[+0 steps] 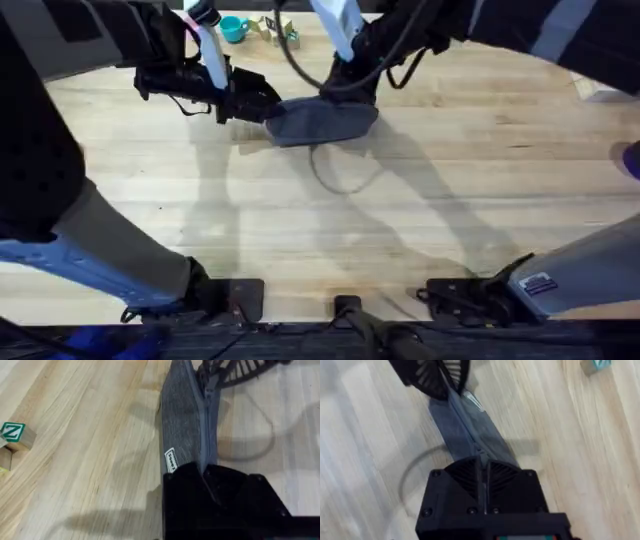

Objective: Unzip the bag, pick up the pens from the table one at a time and place them inside, then zip the bag closed.

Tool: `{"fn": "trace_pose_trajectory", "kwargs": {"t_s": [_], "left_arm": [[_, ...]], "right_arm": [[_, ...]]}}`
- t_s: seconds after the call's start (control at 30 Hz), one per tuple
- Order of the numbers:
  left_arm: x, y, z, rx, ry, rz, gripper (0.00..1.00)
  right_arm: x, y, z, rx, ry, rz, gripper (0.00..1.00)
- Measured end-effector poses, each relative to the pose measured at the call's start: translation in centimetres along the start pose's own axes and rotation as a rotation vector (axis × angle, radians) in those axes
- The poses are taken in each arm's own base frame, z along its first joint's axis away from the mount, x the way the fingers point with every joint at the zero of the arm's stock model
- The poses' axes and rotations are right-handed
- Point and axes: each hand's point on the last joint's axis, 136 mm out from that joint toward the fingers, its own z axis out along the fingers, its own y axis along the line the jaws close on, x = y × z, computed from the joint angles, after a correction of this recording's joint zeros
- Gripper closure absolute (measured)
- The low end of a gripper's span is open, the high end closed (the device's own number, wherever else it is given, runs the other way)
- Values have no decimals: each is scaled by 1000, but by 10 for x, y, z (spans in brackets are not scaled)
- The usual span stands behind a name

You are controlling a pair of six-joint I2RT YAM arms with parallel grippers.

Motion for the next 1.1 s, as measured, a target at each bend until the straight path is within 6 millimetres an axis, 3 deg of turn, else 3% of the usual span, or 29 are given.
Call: {"fn": "trace_pose_trajectory", "kwargs": {"t_s": [0.13,0.17,0.53,0.7,0.9,1.1], "left_arm": [[0,0,0,1,0,-1,957],[0,0,1,1,2,-3,958],[1,-3,3,10,15,-5,958],[1,-3,3,10,18,-5,958],[1,-3,3,10,18,-5,958],[1,-3,3,10,18,-5,958]], "right_arm": [[19,-13,-6,2,34,55,970],[51,-37,-16,42,95,136,971],[122,-88,-42,141,198,341,970],[155,-97,-27,134,269,459,969],[176,-89,1,86,327,538,969],[169,-98,-3,126,291,552,969]]}}
